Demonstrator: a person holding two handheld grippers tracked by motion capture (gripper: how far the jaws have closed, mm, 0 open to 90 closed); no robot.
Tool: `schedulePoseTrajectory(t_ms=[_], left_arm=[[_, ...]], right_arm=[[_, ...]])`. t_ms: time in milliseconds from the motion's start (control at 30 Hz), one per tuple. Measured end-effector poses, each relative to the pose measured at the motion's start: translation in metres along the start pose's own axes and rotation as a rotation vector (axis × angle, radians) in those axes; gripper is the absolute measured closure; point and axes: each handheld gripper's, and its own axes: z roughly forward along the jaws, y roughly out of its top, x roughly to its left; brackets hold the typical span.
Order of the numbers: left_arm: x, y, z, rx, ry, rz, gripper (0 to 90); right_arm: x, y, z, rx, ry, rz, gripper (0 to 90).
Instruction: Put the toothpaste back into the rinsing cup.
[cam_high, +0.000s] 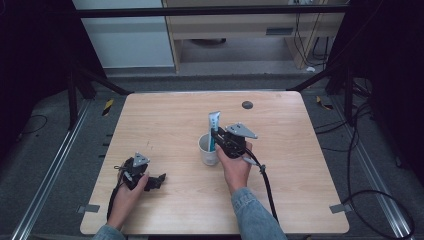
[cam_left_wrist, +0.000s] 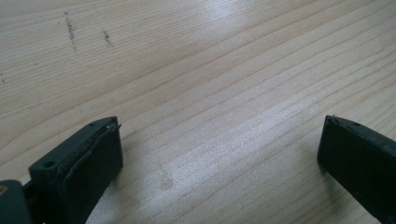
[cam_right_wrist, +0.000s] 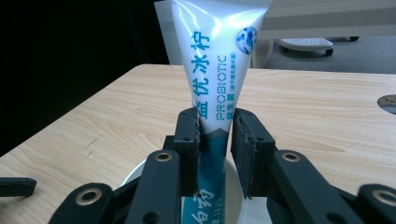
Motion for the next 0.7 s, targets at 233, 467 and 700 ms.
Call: schedulePoseTrajectory(t_ms=[233,467,700], left_arm=[[0.0000,0.0000,0.0000,0.000,0.000,0.000,0.0],[0.0000,0.0000,0.0000,0.000,0.000,0.000,0.0],[0.0000,0.0000,0.0000,0.000,0.000,0.000,0.0]], right_arm=[[-0.0009,0.0003,-0.0026,0.002,0.003,-0.001,71.2],[-0.0017,0.0016,-0.0053,0.012,0.005,-0.007,69.0],[-0.0031,0.0029,-0.0084,0.019,0.004,-0.005,66.4]])
